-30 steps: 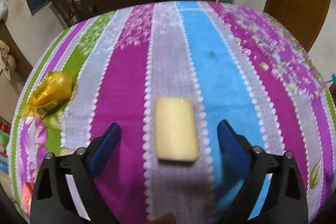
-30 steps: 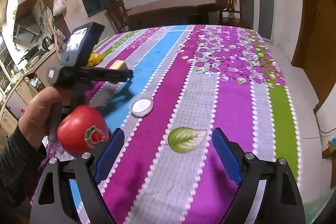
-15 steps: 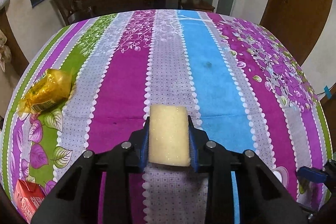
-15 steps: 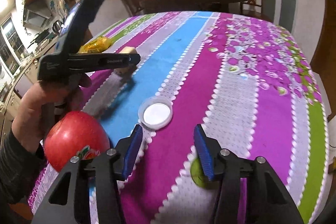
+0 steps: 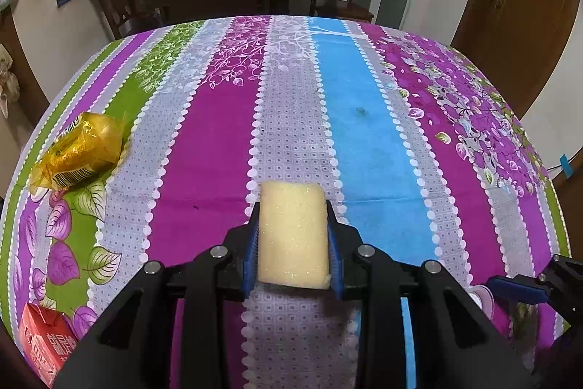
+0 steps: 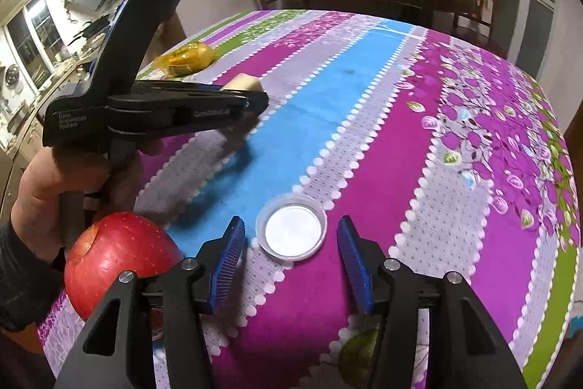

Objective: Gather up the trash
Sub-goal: 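Grasp the yellow sponge with the left tool while the right tool grasps the white plastic lid, then carry the yellow sponge and white lid over the green bin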

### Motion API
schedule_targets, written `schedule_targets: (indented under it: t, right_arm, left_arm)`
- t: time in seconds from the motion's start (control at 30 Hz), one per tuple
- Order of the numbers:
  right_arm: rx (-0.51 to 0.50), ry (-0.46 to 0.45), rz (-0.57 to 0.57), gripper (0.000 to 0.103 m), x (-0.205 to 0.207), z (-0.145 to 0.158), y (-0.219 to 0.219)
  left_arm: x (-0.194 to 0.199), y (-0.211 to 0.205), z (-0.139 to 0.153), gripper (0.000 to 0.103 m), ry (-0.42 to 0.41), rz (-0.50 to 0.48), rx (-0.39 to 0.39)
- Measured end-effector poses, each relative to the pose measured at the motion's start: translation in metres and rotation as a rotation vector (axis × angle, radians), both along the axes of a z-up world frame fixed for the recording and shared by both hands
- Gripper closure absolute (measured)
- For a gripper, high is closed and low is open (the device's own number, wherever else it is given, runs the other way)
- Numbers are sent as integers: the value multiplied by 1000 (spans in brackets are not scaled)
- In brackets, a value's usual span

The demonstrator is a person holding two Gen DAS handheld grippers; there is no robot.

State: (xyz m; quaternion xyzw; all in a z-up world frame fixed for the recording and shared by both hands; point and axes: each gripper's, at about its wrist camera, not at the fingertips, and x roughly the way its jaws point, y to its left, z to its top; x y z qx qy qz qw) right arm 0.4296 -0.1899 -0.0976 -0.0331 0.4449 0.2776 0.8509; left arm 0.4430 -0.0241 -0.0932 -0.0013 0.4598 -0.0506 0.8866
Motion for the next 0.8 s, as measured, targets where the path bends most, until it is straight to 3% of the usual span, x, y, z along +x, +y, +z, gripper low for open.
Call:
schedule_targets:
  t: [0.2,0.3,0.33,0.47,0.67,0.8]
  right_arm:
    - [-26,-3,19,44,6,-2,4]
    - [-50,-17,37,51,7,-2,8]
    - [-68,-27,46,59,5,-2,10]
    - [-83,-48,41,62,-1,-2,11]
    - [-63,-122,-54,62,-12,9,-6]
    - [-44,-212,-171,62,-30,31,-20]
  left_arm:
    - [1,-2,0,74,1,-7,4]
    - [1,-2,-1,74,0,-10,7]
    - [1,-2,0,74,-2,-12,8]
    - [1,-3,-1,73,-10,-17,21]
    - [0,-1,1,73,-9,-13,4]
    - [-9,1,18,73,-79,-5,-2]
